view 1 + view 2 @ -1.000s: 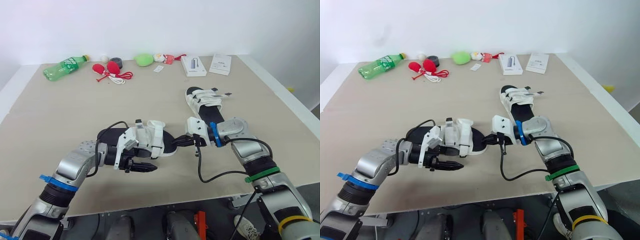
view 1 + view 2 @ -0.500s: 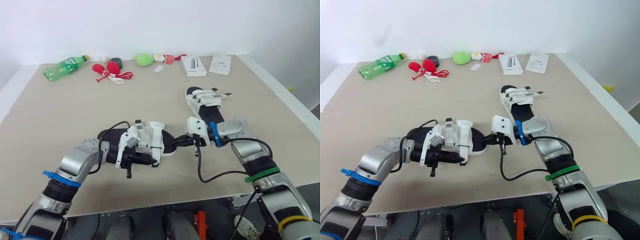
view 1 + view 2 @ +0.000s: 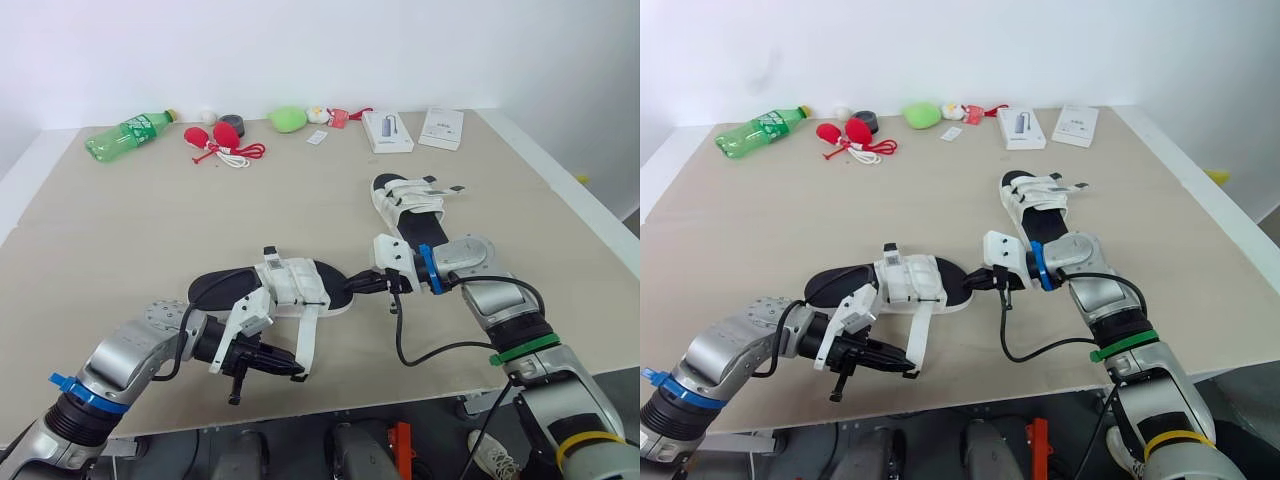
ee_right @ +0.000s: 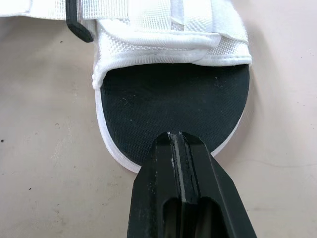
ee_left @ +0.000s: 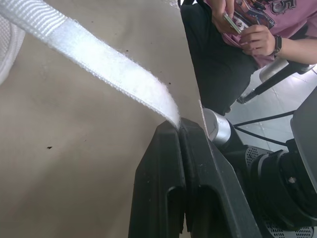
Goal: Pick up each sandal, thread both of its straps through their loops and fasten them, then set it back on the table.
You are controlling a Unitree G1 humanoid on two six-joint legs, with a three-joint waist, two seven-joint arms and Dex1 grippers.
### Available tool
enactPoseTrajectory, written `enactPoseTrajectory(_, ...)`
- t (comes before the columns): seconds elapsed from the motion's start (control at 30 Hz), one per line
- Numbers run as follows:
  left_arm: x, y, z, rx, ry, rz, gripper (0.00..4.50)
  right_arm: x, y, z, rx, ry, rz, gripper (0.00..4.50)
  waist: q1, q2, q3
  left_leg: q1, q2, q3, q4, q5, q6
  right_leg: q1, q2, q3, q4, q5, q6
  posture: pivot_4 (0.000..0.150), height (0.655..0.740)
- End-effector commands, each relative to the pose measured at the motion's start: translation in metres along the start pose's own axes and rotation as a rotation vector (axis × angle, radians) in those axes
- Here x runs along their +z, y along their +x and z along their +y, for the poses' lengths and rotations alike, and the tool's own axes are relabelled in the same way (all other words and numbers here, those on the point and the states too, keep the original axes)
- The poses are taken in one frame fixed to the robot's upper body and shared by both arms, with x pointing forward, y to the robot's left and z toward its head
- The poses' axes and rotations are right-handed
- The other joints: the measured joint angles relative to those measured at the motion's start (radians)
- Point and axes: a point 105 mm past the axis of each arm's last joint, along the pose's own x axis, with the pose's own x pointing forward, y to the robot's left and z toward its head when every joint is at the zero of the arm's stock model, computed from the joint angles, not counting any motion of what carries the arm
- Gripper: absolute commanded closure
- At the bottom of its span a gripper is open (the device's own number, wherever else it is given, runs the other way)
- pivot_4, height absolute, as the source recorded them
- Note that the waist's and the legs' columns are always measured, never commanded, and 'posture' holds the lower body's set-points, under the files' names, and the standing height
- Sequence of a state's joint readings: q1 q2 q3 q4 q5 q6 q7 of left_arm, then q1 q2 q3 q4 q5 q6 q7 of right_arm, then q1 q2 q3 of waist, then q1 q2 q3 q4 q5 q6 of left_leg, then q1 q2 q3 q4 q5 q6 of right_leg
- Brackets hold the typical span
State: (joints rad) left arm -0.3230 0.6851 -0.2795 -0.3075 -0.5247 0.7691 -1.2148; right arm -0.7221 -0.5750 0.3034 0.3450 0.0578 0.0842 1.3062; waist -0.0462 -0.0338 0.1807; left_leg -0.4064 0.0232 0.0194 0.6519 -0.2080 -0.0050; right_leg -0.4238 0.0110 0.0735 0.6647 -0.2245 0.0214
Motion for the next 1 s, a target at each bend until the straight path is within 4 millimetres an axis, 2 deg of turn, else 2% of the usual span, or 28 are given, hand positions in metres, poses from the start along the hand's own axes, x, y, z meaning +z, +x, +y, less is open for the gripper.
enactPoseTrajectory(0.03, 0.007, 0.004, 0.001, 0.024, 0.093, 0.023, 4.48, -0.014, -0.001, 0.003, 0.008, 0.037, 0.050, 4.50, 0.000, 0.000, 0.000, 0.000, 0.000, 0.000, 0.000, 0.000, 0.000, 0.000, 0.000, 0.000, 0.000, 0.000, 0.000, 0.150, 0.7400)
enactPoseTrajectory(0.13, 0.010, 0.004, 0.001, 0.035, 0.279, 0.062, 3.67, -0.014, -0.001, 0.003, 0.010, 0.035, 0.051, 4.50, 0.001, 0.000, 0.000, 0.000, 0.000, 0.000, 0.000, 0.000, 0.000, 0.000, 0.000, 0.000, 0.000, 0.000, 0.000, 0.150, 0.7400)
enactPoseTrajectory(0.3, 0.004, -0.008, 0.005, 0.028, 0.666, 0.233, 1.50, -0.016, -0.002, 0.004, 0.014, 0.036, 0.057, 4.50, 0.001, 0.000, 0.000, 0.000, 0.000, 0.001, 0.000, 0.000, 0.000, 0.000, -0.001, 0.001, 0.000, 0.000, -0.001, 0.150, 0.7400)
enactPoseTrajectory(0.5, 0.035, -0.026, 0.021, 0.073, 1.020, 0.240, 1.50, -0.016, -0.001, 0.005, 0.022, 0.036, 0.055, 4.50, 0.002, 0.000, 0.000, 0.000, -0.001, 0.005, 0.001, 0.000, 0.000, 0.000, -0.004, 0.001, 0.000, 0.000, 0.000, 0.150, 0.7400)
enactPoseTrajectory(0.63, 0.057, -0.023, 0.026, 0.094, 1.273, 0.190, 1.50, -0.015, 0.000, 0.004, 0.021, 0.031, 0.052, 4.50, 0.002, 0.000, 0.000, 0.000, -0.001, 0.006, 0.000, 0.000, 0.001, 0.000, -0.004, 0.001, -0.001, 0.001, 0.000, 0.150, 0.7400)
enactPoseTrajectory(0.73, 0.058, -0.013, 0.022, 0.071, 1.328, 0.138, 1.50, -0.014, 0.000, 0.003, 0.019, 0.030, 0.050, 4.50, 0.002, 0.000, 0.000, 0.000, -0.001, 0.007, 0.001, 0.000, 0.001, 0.000, -0.004, 0.002, -0.001, 0.001, 0.001, 0.150, 0.7400)
enactPoseTrajectory(1.0, 0.051, 0.008, 0.008, -0.022, 1.340, 0.091, 1.50, -0.017, -0.002, 0.005, 0.018, 0.032, 0.059, 4.50, 0.001, 0.000, 0.000, 0.000, 0.000, 0.007, 0.001, 0.000, 0.001, 0.000, -0.002, 0.003, -0.001, 0.003, 0.004, 0.150, 0.7400)
